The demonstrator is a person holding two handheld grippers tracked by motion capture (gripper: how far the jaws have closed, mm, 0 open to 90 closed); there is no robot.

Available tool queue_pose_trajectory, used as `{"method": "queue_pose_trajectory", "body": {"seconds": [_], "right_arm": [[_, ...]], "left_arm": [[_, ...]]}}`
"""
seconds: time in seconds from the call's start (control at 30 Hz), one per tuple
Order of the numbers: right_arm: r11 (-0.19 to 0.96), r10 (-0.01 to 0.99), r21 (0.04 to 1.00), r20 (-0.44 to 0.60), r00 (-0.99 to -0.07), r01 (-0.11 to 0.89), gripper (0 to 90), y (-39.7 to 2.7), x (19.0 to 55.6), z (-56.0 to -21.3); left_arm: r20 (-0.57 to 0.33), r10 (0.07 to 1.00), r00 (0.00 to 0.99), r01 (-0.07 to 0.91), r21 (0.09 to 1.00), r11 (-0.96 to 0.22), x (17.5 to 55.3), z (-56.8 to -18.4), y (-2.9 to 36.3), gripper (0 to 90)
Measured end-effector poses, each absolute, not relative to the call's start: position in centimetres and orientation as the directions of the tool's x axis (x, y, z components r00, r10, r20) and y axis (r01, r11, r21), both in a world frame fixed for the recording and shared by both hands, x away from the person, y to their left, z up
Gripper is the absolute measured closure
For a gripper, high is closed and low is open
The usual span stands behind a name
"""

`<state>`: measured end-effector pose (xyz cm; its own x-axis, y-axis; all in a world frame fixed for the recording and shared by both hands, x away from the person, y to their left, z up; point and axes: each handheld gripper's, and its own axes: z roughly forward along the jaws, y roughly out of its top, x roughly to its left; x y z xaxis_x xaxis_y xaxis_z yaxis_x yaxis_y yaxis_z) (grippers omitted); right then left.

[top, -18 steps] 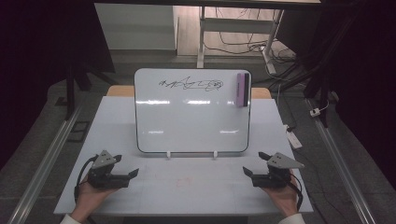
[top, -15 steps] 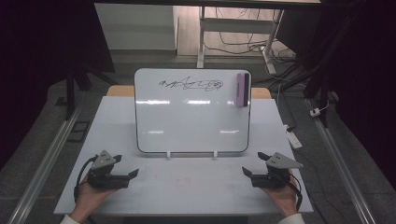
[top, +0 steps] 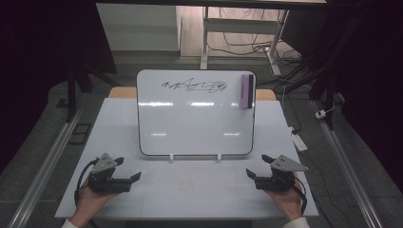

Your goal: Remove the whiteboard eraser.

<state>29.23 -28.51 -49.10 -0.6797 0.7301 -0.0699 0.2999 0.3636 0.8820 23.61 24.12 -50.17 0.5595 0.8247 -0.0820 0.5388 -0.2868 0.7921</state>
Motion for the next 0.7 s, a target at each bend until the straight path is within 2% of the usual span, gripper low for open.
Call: {"method": "queue_pose_trajectory", "body": {"seconds": [0.13, 0.4, 0.5, 0.63, 0.7], "right_arm": [[0.344, 0.737, 0.896, -0.071, -0.672, 0.282, 20.3, -28.2, 29.1, -47.9], [0.305, 0.789, 0.922, -0.104, -0.606, 0.238, 23.4, -26.8, 30.2, -42.9], [0.257, 0.821, 0.933, -0.073, -0.566, 0.252, 24.9, -25.8, 32.4, -39.7], [0.227, 0.841, 0.936, -0.050, -0.538, 0.267, 25.7, -24.9, 34.5, -37.7], [0.223, 0.860, 0.935, -0.056, -0.506, 0.275, 26.5, -23.8, 36.7, -36.3]], "left_arm": [[-0.083, 0.826, 0.558, 0.547, 0.786, -0.290, 23.8, -50.3, 24.0, 13.4], [-0.081, 0.824, 0.561, 0.547, 0.783, -0.295, 24.0, -50.3, 23.9, 13.3], [-0.079, 0.823, 0.563, 0.548, 0.781, -0.299, 24.1, -50.4, 23.8, 13.3], [-0.077, 0.823, 0.564, 0.549, 0.779, -0.304, 24.1, -50.5, 23.8, 13.4], [-0.076, 0.822, 0.564, 0.547, 0.780, -0.303, 24.1, -50.5, 23.9, 13.4]]}}
